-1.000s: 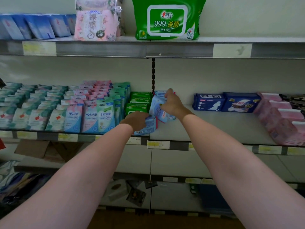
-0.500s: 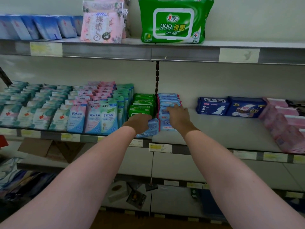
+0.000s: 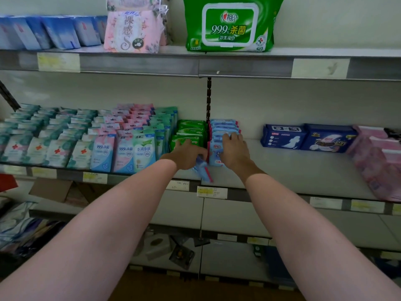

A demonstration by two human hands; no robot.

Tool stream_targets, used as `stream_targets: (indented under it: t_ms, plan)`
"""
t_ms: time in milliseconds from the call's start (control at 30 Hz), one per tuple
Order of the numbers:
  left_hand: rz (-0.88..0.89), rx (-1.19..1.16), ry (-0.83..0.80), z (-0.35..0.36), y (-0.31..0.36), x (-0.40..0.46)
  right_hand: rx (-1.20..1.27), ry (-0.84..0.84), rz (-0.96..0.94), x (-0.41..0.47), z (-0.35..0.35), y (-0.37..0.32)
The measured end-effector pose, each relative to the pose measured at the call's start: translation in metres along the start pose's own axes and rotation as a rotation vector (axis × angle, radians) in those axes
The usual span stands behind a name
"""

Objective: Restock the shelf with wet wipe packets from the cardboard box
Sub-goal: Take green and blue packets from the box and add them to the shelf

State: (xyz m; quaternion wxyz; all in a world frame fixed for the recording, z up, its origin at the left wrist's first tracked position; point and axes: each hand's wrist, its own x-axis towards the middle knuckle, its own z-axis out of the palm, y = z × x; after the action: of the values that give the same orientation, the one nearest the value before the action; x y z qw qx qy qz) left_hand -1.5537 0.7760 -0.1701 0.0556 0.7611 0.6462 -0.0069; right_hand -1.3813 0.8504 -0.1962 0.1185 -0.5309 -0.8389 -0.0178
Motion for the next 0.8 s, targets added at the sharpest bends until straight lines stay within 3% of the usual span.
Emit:
stream_targets:
  t_ms: [133,233,300,433,633,800]
  plan:
    - [-0.004,-0.178,-0.017,-0.002,0.001,0.004,0.054,-0.046,-0.017,-0.001,-0.002,0.003]
    - [-0.082,-0.527,-0.091,0.000,0.006,0.002,0.075,-0.063,-0.027,-0.002,-0.002,0.001]
    - [-0.170,-0.655,-0.042,0.003,0.009,0.002,0.083,-0.063,-0.040,-0.005,-0.001,0.000]
    - [-0.202,-0.463,0.066,0.014,0.002,0.004,0.105,-0.071,-0.057,-0.010,0.000,-0.002]
    - [-0.213,-0.883,-0.039,0.004,-0.006,-0.006,0.290,-0.138,-0.053,-0.011,-0.002,0.000]
    - [-0.239,-0.923,-0.059,-0.001,0.000,-0.001,0.289,-0.140,-0.029,-0.011,-0.008,0.007]
